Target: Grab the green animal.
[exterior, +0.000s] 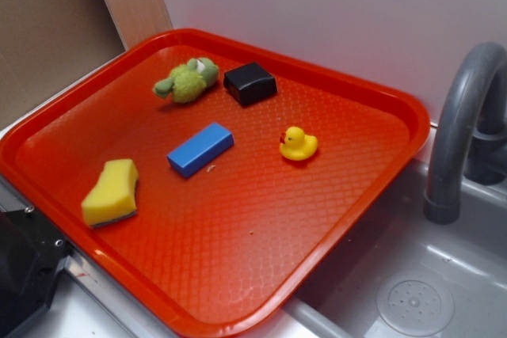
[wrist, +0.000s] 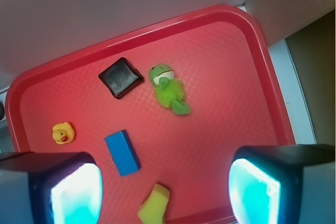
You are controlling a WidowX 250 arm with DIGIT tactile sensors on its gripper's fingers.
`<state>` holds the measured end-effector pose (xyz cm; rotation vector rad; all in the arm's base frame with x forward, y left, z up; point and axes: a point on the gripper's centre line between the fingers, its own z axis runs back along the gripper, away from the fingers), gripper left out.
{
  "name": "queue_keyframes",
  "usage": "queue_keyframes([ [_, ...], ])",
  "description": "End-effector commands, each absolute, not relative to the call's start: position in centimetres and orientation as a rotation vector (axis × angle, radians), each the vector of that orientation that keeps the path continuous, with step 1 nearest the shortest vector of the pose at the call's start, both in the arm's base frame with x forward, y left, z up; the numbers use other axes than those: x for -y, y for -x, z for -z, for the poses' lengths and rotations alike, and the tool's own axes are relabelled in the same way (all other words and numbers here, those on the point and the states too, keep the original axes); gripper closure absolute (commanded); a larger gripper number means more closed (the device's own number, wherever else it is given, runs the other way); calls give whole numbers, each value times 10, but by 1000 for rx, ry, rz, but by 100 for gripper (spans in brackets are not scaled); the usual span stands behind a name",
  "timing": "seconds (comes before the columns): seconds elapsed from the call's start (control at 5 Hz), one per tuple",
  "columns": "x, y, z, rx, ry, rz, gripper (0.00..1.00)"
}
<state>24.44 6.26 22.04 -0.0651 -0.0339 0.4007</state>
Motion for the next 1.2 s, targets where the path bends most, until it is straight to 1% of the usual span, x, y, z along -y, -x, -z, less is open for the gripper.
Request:
queue_keyframes([
  [0.0,-63,-244,-220,34,65,-401,0],
  [0.2,-68,-264,-205,63,29,-214,0],
  [0.4,-73,-266,-198,51,6,-234,0],
  [0.6,-69,-268,-184,38,42,-160,0],
  [0.8,-75,-256,-144,-40,33,-125,0],
  [1.0,-83,-265,-111,-107,21,-77,0],
])
